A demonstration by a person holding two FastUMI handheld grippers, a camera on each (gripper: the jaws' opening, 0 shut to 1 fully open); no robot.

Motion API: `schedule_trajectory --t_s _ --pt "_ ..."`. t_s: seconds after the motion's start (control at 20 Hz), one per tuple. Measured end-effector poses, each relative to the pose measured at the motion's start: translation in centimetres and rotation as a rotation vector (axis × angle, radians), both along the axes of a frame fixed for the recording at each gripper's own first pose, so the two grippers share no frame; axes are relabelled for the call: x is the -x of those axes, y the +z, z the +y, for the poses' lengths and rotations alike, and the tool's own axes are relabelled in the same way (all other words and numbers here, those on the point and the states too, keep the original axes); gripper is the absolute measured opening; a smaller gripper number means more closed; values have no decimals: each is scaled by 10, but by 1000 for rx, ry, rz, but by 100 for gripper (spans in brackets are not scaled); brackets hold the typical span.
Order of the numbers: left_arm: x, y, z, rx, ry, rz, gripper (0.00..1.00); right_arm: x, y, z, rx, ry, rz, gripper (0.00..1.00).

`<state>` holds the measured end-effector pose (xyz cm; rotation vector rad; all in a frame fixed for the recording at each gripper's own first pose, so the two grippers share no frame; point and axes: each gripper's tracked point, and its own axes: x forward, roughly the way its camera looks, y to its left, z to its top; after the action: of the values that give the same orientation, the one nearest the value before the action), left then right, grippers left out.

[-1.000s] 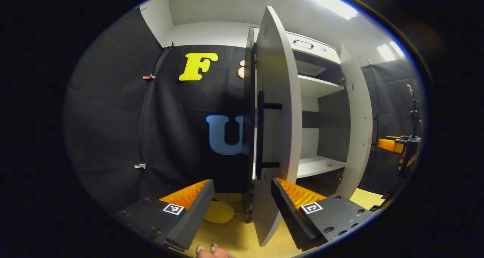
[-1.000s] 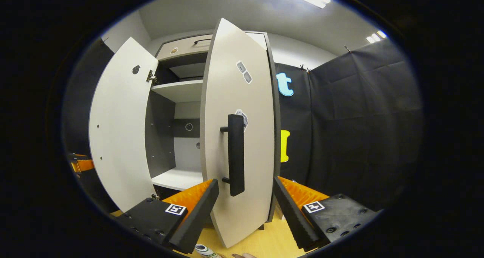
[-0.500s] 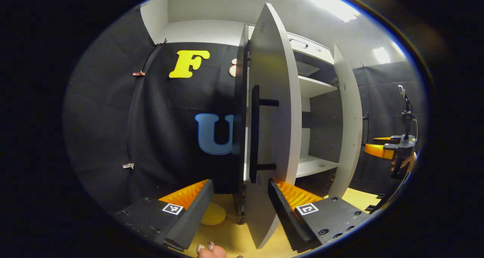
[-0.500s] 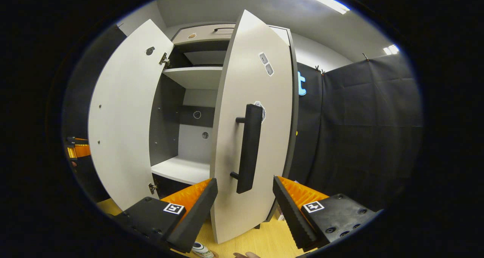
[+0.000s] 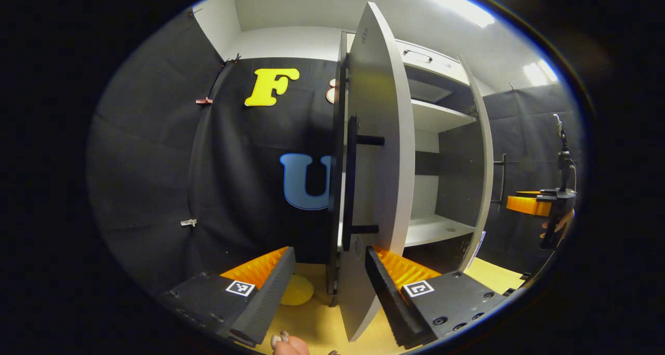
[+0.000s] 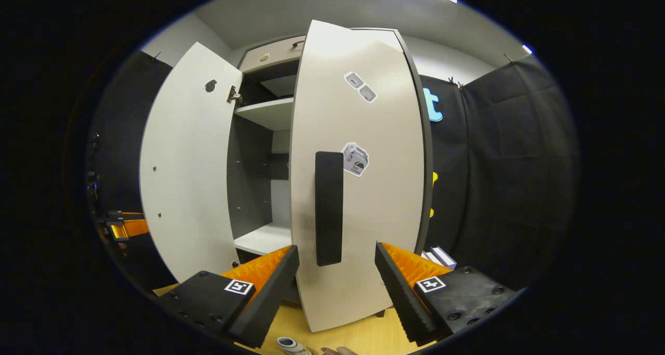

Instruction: Grasp the bottle in the cabinet with the left hand and place it on the coaster, then close the right door with the right hand and the left door with the left hand.

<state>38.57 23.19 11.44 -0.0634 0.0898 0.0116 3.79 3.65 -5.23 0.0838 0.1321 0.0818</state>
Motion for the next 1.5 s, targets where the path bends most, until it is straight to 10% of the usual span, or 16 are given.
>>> schedule_trajectory --t_s 0.7,1.5 --pt "-65 -2 -149 -11 -213 -62 95 13 -10 -61 192 16 16 98" --pt "-28 2 -166 -43 -163 -28 95 17 -13 -38 119 136 18 98"
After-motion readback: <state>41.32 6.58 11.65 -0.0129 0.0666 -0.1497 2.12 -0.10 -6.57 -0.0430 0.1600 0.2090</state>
